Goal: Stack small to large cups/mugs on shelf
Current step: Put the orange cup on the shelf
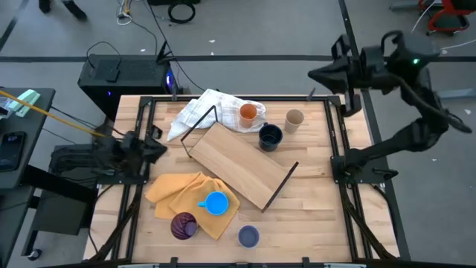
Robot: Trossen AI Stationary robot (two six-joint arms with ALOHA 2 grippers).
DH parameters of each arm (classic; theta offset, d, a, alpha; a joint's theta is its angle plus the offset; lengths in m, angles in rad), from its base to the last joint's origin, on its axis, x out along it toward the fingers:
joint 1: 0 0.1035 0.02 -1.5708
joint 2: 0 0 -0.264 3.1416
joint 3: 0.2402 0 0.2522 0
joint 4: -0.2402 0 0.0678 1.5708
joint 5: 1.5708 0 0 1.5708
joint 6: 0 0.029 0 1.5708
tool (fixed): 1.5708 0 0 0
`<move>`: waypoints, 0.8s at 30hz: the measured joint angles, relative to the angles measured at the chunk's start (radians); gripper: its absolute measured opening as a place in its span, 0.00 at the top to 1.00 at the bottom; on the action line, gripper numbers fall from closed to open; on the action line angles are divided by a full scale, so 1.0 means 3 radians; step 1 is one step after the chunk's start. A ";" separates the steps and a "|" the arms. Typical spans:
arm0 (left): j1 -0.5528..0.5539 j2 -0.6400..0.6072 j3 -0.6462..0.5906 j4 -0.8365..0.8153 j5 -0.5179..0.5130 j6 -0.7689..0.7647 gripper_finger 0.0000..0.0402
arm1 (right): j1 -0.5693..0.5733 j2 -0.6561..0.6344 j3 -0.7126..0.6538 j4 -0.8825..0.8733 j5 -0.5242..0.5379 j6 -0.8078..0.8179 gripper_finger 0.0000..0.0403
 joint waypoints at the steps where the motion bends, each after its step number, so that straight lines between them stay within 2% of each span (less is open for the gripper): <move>1: 0.0000 0.0000 0.0120 -0.0080 -0.0040 0.0015 0.93 | 0.0000 0.0077 0.0145 -0.0090 -0.0034 0.0039 0.96; 4: 0.0000 0.0076 0.0521 -0.0500 -0.0163 0.0027 0.92 | 0.0000 0.0255 0.0442 -0.0288 -0.0108 0.0148 0.96; 7: 0.0000 0.0267 0.1032 -0.0861 -0.0165 0.0032 0.90 | 0.0001 0.0340 0.0517 -0.0332 -0.0212 0.0185 0.96; 15: -0.0001 0.1163 0.2517 -0.2129 -0.0164 0.0111 0.91 | 0.0002 0.0468 0.0517 -0.1017 -0.0205 0.0234 0.96; 19: -0.0001 0.1630 0.3202 -0.2712 -0.0162 0.0285 0.92 | 0.0004 0.0462 0.0517 -0.1483 0.0027 0.0218 0.96; 24: -0.0001 0.2064 0.3891 -0.3065 -0.0164 0.0426 0.90 | 0.0003 0.0472 0.0508 -0.2100 0.0319 0.0218 0.96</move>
